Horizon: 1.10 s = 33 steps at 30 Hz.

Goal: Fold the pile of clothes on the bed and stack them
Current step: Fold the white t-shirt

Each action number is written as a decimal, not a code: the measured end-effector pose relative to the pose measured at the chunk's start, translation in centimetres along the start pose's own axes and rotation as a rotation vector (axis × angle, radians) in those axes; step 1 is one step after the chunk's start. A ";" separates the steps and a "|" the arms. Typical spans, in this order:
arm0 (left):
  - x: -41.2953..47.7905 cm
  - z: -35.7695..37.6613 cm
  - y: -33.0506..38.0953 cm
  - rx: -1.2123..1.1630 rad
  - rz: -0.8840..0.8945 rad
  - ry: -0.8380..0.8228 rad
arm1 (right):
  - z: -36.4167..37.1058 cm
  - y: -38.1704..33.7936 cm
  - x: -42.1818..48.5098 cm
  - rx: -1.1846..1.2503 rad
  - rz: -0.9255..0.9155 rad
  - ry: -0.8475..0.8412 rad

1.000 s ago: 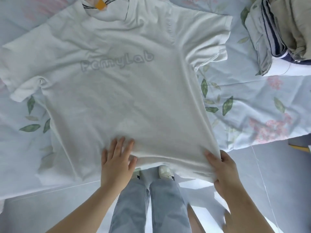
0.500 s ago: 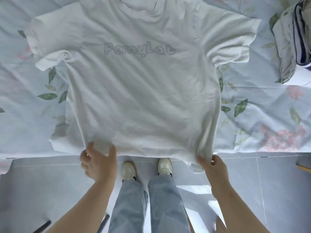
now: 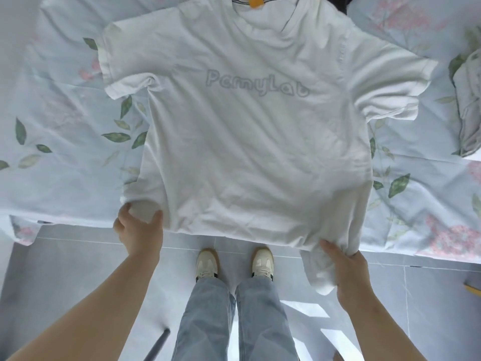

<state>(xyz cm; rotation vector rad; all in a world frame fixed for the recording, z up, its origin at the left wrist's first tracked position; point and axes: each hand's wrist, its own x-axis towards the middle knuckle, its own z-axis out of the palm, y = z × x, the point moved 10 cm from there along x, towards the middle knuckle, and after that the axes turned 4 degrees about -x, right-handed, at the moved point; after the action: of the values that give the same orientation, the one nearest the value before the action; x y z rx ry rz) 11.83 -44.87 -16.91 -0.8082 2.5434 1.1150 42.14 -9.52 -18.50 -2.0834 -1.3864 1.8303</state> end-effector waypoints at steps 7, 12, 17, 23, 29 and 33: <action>2.7 2.2 1.9 0.233 0.113 -0.297 | 3.1 -1.0 -0.7 0.013 -0.081 -0.139; 0.8 2.3 5.4 0.519 0.536 -0.312 | 5.1 -1.1 -1.1 -0.248 -0.102 -0.142; -0.4 3.3 4.3 -0.217 0.016 -0.581 | 4.0 -2.6 -0.3 -0.239 -0.068 0.021; 0.3 5.4 8.1 -0.724 -0.301 -0.496 | 5.4 -7.9 0.2 0.350 0.034 -0.023; 1.7 8.4 12.9 -0.382 -0.119 -0.417 | 8.8 -12.5 2.2 0.358 0.021 -0.109; 2.3 10.8 11.7 -0.192 -0.219 -0.391 | 9.6 -10.3 4.5 0.244 0.132 -0.066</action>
<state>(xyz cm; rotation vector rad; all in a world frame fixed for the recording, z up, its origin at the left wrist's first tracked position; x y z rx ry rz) 3.24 -31.31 -18.17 -0.7988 2.0025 1.3094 27.97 -5.30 -19.20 -2.0491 -0.9972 2.0183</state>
